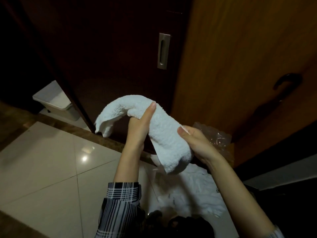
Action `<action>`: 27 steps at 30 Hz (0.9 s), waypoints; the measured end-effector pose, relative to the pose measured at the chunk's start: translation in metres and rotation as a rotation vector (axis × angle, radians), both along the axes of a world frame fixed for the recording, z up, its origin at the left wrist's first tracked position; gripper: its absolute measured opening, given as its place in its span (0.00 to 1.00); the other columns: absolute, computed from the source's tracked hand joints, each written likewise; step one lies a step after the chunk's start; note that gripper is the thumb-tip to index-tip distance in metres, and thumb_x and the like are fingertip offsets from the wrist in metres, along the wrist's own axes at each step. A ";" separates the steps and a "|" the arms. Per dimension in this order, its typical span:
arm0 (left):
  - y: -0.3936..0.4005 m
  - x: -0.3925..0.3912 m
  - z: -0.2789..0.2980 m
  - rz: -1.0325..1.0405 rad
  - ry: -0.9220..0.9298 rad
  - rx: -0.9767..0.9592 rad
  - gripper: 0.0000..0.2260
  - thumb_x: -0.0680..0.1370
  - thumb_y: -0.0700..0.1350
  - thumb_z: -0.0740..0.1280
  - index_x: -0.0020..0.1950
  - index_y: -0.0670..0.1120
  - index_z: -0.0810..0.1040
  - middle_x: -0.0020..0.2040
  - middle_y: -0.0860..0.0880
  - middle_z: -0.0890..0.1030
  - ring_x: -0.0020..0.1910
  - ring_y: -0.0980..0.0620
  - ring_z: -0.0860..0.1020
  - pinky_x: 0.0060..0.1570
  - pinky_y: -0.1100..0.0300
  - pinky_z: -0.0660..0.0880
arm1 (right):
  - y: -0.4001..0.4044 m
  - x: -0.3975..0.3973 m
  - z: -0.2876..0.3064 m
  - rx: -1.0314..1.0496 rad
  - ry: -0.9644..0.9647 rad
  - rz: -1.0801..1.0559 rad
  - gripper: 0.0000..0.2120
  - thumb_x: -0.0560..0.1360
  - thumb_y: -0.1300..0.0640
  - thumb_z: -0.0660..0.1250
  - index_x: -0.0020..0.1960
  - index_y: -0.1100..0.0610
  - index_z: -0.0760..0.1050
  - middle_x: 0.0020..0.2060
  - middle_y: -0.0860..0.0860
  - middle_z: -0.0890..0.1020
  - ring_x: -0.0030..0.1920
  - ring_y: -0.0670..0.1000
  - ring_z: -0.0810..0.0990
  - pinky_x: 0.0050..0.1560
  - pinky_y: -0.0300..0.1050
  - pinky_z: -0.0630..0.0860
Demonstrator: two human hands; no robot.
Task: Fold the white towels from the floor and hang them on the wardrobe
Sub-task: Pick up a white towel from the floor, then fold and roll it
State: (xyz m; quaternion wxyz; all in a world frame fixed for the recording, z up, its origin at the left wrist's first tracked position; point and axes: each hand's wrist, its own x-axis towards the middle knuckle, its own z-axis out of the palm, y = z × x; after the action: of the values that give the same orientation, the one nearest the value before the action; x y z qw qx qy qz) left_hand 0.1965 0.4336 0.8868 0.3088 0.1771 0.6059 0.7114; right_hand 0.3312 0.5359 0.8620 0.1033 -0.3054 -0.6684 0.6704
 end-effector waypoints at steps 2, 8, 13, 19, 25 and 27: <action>0.001 0.001 0.001 0.048 0.037 -0.019 0.04 0.77 0.51 0.66 0.50 0.58 0.72 0.48 0.61 0.78 0.44 0.70 0.77 0.42 0.71 0.72 | -0.001 -0.003 0.005 0.131 -0.032 0.056 0.19 0.71 0.44 0.63 0.53 0.57 0.76 0.50 0.55 0.81 0.49 0.48 0.81 0.49 0.43 0.77; 0.002 0.003 0.000 0.148 -0.032 -0.107 0.15 0.73 0.56 0.70 0.55 0.50 0.78 0.51 0.54 0.82 0.50 0.58 0.80 0.47 0.61 0.77 | -0.007 -0.007 0.001 0.378 -0.034 0.047 0.29 0.63 0.50 0.80 0.57 0.39 0.68 0.55 0.36 0.73 0.52 0.33 0.72 0.45 0.29 0.69; 0.008 0.012 0.004 0.145 -0.127 -0.122 0.18 0.70 0.60 0.72 0.53 0.51 0.78 0.50 0.52 0.83 0.50 0.52 0.82 0.52 0.51 0.79 | -0.021 -0.003 -0.017 0.370 0.027 -0.088 0.41 0.57 0.47 0.82 0.58 0.34 0.58 0.56 0.34 0.66 0.57 0.39 0.69 0.50 0.34 0.68; 0.014 0.027 0.012 0.196 -0.049 -0.155 0.10 0.72 0.57 0.72 0.42 0.52 0.77 0.42 0.54 0.82 0.44 0.56 0.81 0.46 0.57 0.78 | -0.040 0.003 -0.033 0.490 0.113 -0.309 0.36 0.57 0.40 0.75 0.59 0.35 0.59 0.60 0.46 0.69 0.62 0.42 0.69 0.59 0.33 0.68; 0.017 0.036 0.019 0.260 0.160 -0.209 0.10 0.72 0.56 0.72 0.37 0.53 0.75 0.36 0.57 0.80 0.33 0.68 0.78 0.31 0.72 0.70 | -0.058 -0.004 -0.044 0.474 0.184 -0.404 0.40 0.66 0.60 0.77 0.72 0.48 0.61 0.65 0.40 0.64 0.63 0.25 0.60 0.57 0.18 0.58; 0.016 0.037 0.020 0.261 0.244 -0.241 0.11 0.72 0.57 0.72 0.36 0.53 0.75 0.34 0.57 0.79 0.32 0.67 0.77 0.32 0.69 0.70 | -0.061 -0.010 -0.045 0.478 0.184 -0.433 0.43 0.66 0.62 0.77 0.71 0.43 0.57 0.64 0.33 0.61 0.62 0.22 0.57 0.56 0.17 0.57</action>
State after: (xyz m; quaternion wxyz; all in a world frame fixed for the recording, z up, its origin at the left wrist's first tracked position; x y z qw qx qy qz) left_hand 0.2339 0.4500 0.9070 0.1574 0.1435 0.7374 0.6410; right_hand 0.3211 0.4745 0.8175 0.3719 -0.3457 -0.7140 0.4820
